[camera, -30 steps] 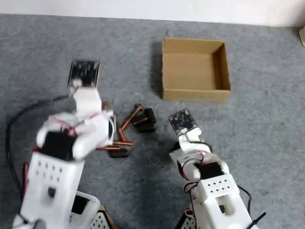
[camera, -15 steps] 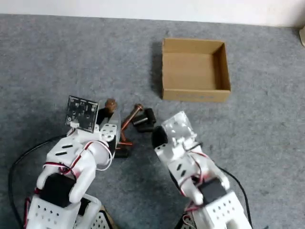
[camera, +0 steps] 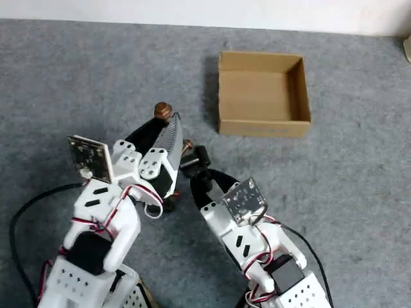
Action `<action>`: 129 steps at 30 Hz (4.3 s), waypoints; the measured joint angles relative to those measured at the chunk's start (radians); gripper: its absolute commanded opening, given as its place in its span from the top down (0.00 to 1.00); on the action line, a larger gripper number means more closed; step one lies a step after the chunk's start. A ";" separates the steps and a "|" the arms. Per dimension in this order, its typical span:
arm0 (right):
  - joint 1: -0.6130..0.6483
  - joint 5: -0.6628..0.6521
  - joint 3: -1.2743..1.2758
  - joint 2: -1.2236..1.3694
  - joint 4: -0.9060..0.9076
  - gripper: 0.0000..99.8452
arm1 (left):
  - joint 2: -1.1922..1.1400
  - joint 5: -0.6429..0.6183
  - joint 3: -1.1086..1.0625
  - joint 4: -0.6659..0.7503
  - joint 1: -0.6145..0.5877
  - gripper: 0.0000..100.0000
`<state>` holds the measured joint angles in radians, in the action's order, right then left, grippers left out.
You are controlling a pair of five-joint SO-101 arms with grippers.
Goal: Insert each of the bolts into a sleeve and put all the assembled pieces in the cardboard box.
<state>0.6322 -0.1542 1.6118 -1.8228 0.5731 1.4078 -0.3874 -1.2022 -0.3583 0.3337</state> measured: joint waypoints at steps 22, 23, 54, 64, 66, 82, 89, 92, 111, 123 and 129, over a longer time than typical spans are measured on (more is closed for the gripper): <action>-0.044 0.000 0.058 0.000 -0.189 1.00 | 0.000 -0.008 -0.226 0.236 0.110 0.99; -0.052 0.000 0.058 0.000 -0.196 1.00 | 0.000 -0.006 -0.230 0.236 0.123 0.99; -0.017 0.000 0.060 0.000 -0.203 1.00 | 0.000 -0.012 -0.135 0.163 0.181 0.99; -0.037 0.000 0.060 0.000 -0.203 1.00 | 0.000 -0.014 -0.015 0.008 0.219 0.99; -0.037 0.000 0.060 0.000 -0.203 1.00 | 0.000 -0.014 -0.015 0.008 0.219 0.99; -0.051 0.000 0.060 0.000 -0.201 1.00 | 0.000 -0.014 -0.018 0.008 0.170 0.99; -0.051 0.000 0.060 0.000 -0.199 1.00 | 0.000 -0.015 -0.066 0.008 0.172 0.99; -0.054 0.000 0.060 0.000 -0.199 1.00 | 0.000 -0.015 -0.066 0.008 0.172 0.99; -0.081 0.002 0.060 0.002 -0.198 1.00 | 0.021 0.172 -0.212 0.012 0.261 0.99; -0.095 -0.002 0.060 0.002 -0.198 1.00 | 0.032 0.172 -0.213 0.011 0.267 0.79; -0.094 -0.002 0.060 0.002 -0.195 1.00 | 0.032 0.172 -0.213 0.011 0.272 0.83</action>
<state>0.5386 -0.1557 1.6717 -1.8213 0.3782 1.4400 -0.2156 -1.4154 -0.3475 0.6053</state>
